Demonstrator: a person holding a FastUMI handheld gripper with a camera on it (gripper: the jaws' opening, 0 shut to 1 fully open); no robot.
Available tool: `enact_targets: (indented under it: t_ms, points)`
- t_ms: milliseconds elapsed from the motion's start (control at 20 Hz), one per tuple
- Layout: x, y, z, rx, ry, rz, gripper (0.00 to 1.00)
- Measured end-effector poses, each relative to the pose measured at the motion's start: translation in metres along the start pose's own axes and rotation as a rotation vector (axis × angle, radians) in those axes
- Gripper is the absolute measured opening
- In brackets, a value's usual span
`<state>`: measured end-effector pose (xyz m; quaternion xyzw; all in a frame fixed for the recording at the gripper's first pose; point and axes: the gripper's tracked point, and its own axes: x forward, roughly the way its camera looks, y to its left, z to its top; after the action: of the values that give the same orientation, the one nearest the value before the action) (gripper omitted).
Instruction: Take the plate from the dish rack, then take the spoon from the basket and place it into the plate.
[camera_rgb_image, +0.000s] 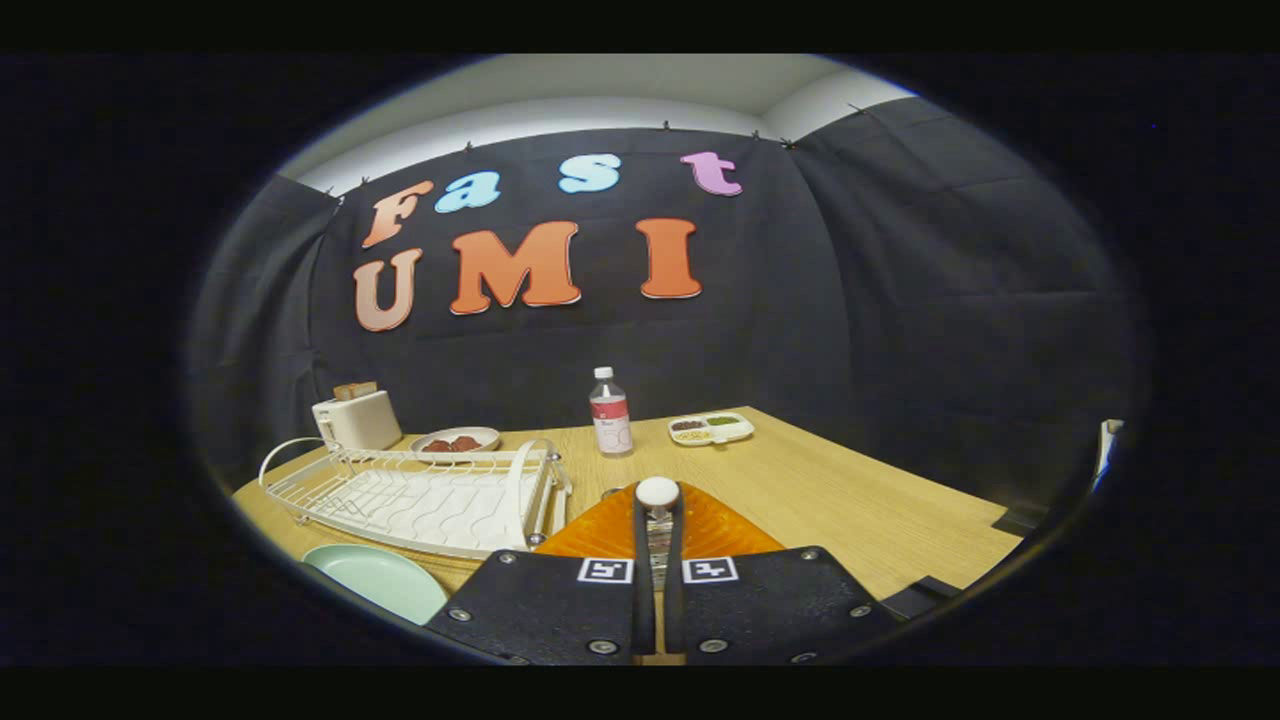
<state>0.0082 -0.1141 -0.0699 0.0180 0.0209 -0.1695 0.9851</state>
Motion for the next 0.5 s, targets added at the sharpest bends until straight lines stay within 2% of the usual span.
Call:
enact_targets:
  t_ms: [300,500]
  points:
    - [-0.039,0.017,0.029,-0.008,-0.061,0.048,0.04]
    - [-0.069,0.045,0.034,0.004,-0.074,0.116,0.04]
